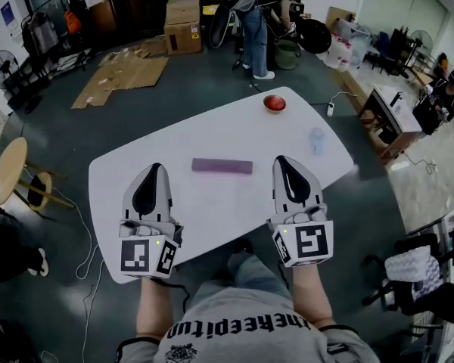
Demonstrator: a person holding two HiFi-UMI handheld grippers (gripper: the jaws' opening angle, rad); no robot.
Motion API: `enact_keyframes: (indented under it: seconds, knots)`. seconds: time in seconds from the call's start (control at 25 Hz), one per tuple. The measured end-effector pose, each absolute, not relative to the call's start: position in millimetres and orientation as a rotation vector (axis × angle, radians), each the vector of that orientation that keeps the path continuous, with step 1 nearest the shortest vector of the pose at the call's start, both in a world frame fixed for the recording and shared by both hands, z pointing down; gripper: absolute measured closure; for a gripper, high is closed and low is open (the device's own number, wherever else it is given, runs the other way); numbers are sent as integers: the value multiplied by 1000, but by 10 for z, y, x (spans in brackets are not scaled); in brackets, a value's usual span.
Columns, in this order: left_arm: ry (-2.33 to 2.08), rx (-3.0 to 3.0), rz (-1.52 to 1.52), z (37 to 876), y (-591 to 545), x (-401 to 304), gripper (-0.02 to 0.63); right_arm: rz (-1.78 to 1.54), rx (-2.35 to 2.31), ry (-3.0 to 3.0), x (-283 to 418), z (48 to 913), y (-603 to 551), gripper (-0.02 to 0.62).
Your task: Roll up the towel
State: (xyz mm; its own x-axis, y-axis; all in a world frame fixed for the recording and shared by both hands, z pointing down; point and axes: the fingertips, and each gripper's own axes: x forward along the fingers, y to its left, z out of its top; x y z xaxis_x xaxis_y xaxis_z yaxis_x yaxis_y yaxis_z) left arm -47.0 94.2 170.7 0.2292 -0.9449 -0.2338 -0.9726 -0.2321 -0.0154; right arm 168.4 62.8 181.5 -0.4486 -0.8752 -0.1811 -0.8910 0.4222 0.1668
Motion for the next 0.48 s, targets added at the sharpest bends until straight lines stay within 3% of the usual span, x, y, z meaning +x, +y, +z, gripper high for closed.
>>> enact_keyframes:
  seconds: [0.48]
  knots:
    - [1839,-2319,251,1723,952,-531,600,375,-1639,2543,1684,1769,661,592]
